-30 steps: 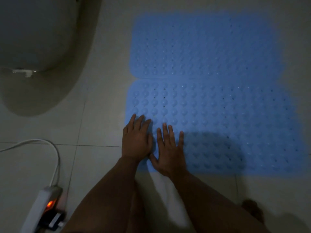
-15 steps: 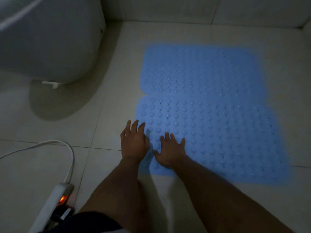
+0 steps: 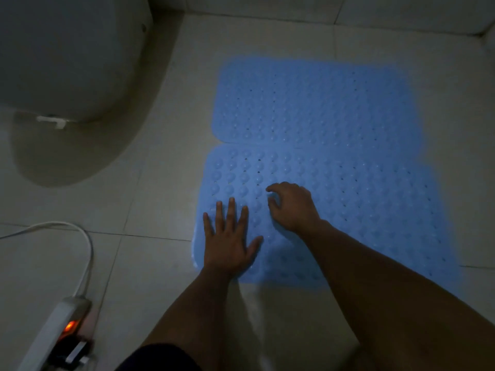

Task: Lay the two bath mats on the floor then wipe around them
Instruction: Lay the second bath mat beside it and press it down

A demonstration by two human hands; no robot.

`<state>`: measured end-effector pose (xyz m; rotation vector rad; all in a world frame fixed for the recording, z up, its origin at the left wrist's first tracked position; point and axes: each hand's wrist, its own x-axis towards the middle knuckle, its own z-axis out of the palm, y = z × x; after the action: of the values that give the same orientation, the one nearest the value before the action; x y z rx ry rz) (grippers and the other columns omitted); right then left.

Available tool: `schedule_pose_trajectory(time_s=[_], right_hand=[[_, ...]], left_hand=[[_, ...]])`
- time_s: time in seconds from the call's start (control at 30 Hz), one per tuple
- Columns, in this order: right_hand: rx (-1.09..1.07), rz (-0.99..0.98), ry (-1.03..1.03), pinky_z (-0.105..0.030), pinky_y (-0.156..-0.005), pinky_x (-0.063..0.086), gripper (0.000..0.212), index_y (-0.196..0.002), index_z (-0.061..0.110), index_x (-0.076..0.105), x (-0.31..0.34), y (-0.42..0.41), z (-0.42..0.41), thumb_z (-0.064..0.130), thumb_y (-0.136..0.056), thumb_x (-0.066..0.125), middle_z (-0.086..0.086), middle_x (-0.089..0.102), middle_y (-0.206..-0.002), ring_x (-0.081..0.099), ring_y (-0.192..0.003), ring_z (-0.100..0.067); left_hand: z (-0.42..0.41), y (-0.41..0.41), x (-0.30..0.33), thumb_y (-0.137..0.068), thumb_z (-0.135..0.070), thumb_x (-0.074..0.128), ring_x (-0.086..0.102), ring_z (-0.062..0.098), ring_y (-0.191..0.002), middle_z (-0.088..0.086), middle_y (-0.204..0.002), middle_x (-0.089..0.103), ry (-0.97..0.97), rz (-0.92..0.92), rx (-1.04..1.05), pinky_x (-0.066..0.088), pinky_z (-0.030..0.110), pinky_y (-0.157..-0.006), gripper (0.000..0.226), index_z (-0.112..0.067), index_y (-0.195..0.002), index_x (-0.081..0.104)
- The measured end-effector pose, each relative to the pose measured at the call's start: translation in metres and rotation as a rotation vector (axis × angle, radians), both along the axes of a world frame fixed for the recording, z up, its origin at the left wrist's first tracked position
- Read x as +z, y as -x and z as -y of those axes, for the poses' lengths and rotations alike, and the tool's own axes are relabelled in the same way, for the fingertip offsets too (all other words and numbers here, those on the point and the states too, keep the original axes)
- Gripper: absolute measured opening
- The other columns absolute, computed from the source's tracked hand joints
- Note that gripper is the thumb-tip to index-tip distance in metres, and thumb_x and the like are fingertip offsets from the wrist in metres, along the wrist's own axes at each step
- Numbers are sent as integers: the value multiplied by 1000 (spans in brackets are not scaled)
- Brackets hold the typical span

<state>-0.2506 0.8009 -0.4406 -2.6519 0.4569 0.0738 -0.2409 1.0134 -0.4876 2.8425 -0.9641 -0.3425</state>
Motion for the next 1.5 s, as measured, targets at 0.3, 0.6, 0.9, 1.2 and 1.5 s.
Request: schedule_pose_trajectory(time_s=[0.3,0.6,0.9,1.2,1.5], right_hand=[[103,305,186,-54,-104,41,29,-111,21,71,-52,4,32,29,-85,61,-6,65,-128,54,-130,-34],[39,101,-6,-53,-104,43,35,-111,26,69,-27,0,-6,40,-85,49,2,65,-120,58,-120,-23],[84,-205,-16,-53,-123,15,47,-144,26,46,-4,-44,-52,31,-97,46,-2,37,-157,20,-153,-25],[116,-74,140,-58,-125,5,82,-161,8,13,-67,-45,-73,62,-100,22,-16,-6,-169,-12,-156,-32],[95,-52,176,-57,-125,6,86,-161,8,11,-75,-53,-77,68,-99,21,-15,-3,-169,-8,-157,-28]], left_hand=[[4,2,-26,-91,-86,31,-1,38,-159,10,-173,4,32,64,14,8,71,-121,95,-27,-165,17],[-1,-9,-15,-90,-83,31,0,28,-161,1,-174,6,27,-82,40,6,60,-126,90,-34,-164,18],[-3,-107,56,-99,-40,49,66,33,-113,7,-121,71,107,-89,174,55,42,-86,36,-26,-128,66],[-13,-108,2,-92,-37,39,51,36,-138,10,-143,61,100,121,130,55,51,-91,54,-15,-135,64],[-8,-129,-7,-98,-39,38,44,34,-145,10,-152,53,164,139,238,50,52,-101,54,-18,-143,58]])
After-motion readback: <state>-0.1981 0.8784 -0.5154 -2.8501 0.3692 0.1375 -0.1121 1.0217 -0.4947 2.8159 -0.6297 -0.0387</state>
